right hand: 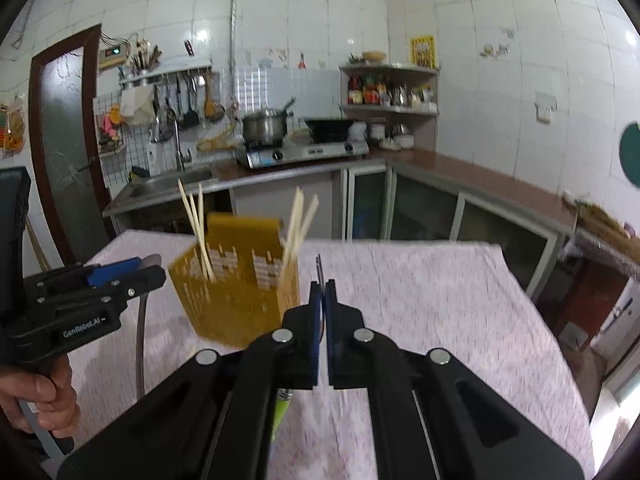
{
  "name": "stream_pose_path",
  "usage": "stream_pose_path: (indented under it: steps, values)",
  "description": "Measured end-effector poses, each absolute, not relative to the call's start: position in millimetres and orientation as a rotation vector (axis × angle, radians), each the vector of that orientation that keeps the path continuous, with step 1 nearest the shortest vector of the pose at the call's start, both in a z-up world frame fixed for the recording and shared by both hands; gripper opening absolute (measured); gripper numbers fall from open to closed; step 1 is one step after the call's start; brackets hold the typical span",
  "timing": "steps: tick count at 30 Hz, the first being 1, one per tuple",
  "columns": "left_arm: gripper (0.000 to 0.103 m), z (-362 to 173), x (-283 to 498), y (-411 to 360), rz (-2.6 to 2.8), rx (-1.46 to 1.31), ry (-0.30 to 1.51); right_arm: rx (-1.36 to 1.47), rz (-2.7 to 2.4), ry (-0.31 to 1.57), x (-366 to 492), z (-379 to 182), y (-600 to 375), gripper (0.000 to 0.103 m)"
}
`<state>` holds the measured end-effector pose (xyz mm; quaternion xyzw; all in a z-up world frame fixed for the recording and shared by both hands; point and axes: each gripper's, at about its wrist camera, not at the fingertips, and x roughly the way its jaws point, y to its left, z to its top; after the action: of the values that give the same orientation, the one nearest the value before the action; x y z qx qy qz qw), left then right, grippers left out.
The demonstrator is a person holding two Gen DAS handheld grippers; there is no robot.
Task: Organize utensils
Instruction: 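Lift the spoon and fork and carry both above the yellow holder, then open the left gripper to drop the spoon while the right gripper releases the fork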
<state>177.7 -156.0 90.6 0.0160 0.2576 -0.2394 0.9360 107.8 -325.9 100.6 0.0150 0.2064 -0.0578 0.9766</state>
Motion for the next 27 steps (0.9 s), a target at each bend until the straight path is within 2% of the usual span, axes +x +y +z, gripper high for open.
stream_pose_path:
  steps: [7,13,18,27]
  values:
    - [0.035,146.3,225.7,-160.9,-0.432,0.082,0.381,0.002,-0.111,0.309,148.0,156.5,-315.4,0.002]
    - [0.035,165.2,266.6,-161.9,-0.374,0.102,0.302,-0.013,-0.115,0.278,185.7,172.6,-309.7,0.002]
    - [0.035,156.6,297.0,-164.8,-0.35,0.106,0.282,-0.019,-0.114,0.304,214.4,157.5,-307.5,0.002]
    - [0.035,106.3,322.2,-172.8,-0.354,0.116,0.333,-0.022,-0.117,0.362,245.2,121.2,-307.9,0.003]
